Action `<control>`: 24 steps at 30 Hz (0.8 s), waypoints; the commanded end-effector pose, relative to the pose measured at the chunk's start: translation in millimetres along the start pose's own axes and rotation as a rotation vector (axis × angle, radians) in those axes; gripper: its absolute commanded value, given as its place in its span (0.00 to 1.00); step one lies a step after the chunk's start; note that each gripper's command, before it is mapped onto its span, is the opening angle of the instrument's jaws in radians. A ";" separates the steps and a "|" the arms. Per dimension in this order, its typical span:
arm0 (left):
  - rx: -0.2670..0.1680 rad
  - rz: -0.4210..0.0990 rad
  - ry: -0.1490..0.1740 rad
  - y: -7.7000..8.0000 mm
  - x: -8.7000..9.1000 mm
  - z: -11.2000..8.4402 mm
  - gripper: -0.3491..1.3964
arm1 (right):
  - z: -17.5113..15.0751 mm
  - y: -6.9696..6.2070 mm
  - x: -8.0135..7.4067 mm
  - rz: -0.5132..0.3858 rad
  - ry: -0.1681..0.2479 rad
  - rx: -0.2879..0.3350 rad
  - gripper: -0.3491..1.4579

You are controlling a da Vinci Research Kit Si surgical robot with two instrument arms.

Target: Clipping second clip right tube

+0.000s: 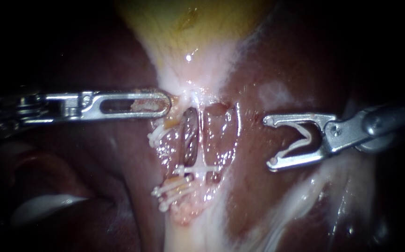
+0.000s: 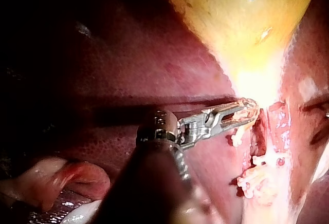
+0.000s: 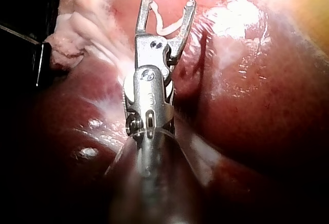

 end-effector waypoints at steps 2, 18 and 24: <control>0.000 0.000 0.000 -0.1 0.0 -0.1 0.00 | 0.0 0.0 0.0 0.001 0.000 0.000 0.46; 0.001 -0.031 -0.029 -2.2 -4.6 -6.8 0.00 | 0.0 0.1 0.0 0.001 0.000 -0.001 0.46; 0.000 -0.032 -0.033 -2.4 -4.7 -7.2 0.00 | 0.1 0.0 0.0 0.019 0.001 -0.002 0.46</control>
